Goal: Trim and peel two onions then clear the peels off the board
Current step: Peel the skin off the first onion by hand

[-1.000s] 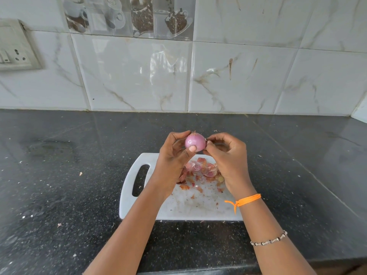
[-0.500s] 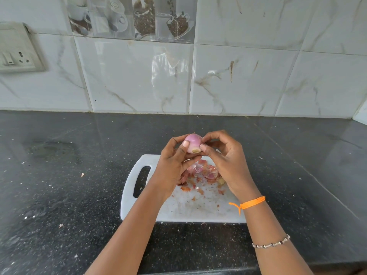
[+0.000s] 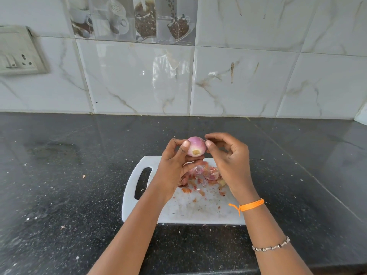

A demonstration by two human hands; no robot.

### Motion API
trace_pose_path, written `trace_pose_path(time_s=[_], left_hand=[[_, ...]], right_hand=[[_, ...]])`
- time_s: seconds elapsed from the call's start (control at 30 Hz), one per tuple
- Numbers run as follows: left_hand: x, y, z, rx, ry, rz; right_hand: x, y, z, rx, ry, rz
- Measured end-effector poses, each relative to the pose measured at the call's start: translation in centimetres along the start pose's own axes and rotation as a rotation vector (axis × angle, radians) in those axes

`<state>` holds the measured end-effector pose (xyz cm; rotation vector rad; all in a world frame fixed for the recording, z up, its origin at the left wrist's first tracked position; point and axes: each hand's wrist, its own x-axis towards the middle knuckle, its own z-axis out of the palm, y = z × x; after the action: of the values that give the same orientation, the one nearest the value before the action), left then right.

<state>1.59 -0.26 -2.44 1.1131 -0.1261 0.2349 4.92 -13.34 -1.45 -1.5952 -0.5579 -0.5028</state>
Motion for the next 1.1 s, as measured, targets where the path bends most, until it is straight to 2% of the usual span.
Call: trace_pose_path(time_s=[0.2, 0.4, 0.57, 1.0, 1.1], left_hand=[[-0.1, 0.0, 0.0, 0.033, -0.008, -0.001], [-0.1, 0.0, 0.2, 0.052, -0.016, 0.005], [-0.1, -0.1, 0.1, 0.052, -0.012, 0.015], [0.0, -0.1, 0.1, 0.074, -0.014, 0.002], [0.0, -0.1, 0.1, 0.064, -0.007, 0.011]], right_hand=[[-0.1, 0.2, 0.2, -0.045, 0.003, -0.039], [0.1, 0.4, 0.2, -0.025, 0.027, -0.005], [0.1, 0.2, 0.1, 0.03, -0.029, 0.041], [0.6, 1.3, -0.4, -0.041, -0.009, -0.026], [0.6, 1.4, -0.4, -0.026, -0.004, 0.02]])
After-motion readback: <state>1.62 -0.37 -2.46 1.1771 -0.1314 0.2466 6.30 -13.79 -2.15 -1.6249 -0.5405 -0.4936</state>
